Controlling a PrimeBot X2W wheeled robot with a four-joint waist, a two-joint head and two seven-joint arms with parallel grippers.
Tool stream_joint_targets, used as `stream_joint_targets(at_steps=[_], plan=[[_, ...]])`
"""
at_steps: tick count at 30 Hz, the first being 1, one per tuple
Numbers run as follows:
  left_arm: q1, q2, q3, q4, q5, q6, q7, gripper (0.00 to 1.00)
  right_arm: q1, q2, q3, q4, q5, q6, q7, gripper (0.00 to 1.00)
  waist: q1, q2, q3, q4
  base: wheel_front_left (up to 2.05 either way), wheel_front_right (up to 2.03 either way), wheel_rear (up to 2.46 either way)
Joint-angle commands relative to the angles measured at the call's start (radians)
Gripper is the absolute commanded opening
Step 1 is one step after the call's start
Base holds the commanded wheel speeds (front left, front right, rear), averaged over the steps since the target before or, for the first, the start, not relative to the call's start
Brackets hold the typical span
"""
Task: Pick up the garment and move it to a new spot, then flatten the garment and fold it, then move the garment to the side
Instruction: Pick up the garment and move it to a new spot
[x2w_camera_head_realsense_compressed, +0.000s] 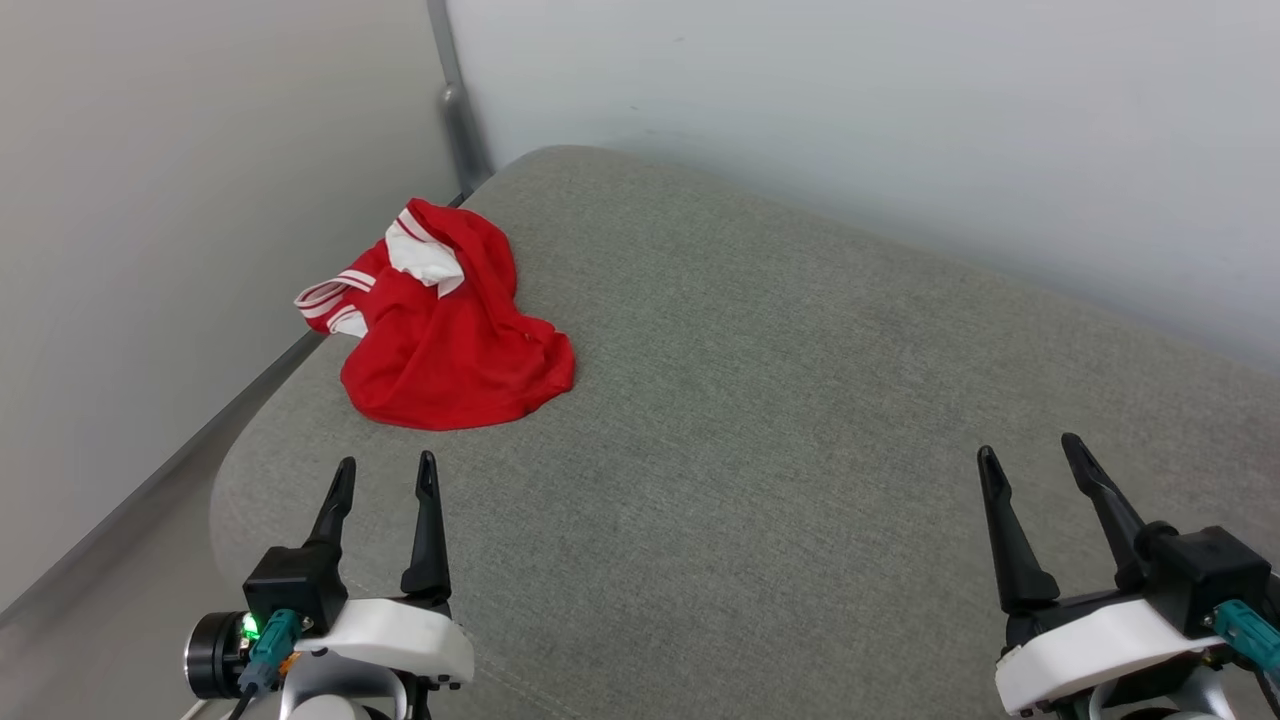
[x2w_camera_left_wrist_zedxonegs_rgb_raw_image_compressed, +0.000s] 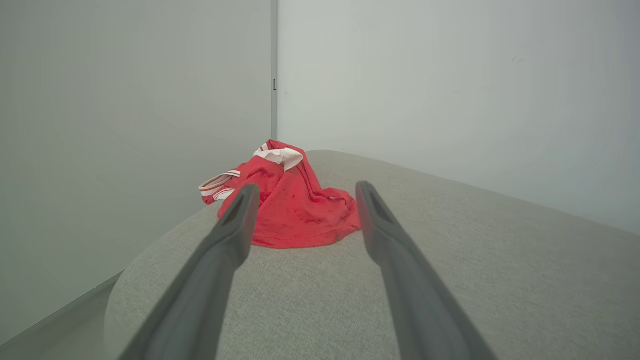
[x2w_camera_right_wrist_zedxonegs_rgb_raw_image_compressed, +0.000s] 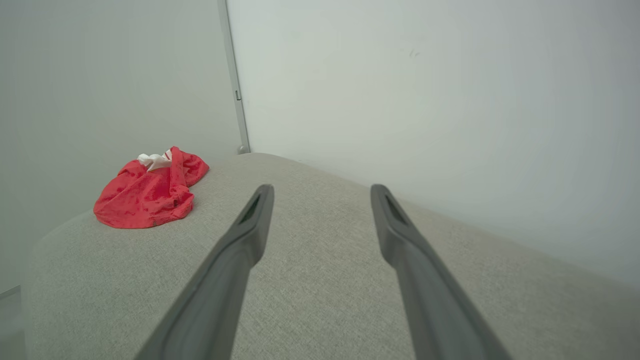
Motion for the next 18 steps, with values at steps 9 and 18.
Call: stream_joint_targets(at_steps=[9, 18], plan=[[-0.013, -0.002, 0.021, -0.002, 0.009, -0.006, -0.003, 1.0, -0.015, 0.002, 0.005, -0.005, -0.008, 0.0, 0.001, 1.0, 0.0, 0.0, 0.006, 0.018, 0.0, 0.0, 0.0], [-0.17, 0.023, 0.059, 0.049, -0.053, -0.033, 0.029, 1.0, -0.058, 0.001, 0.025, -0.039, -0.059, 0.0, 0.032, 1.0, 0.0, 0.0, 0.084, -0.042, 0.0, 0.0, 0.0]])
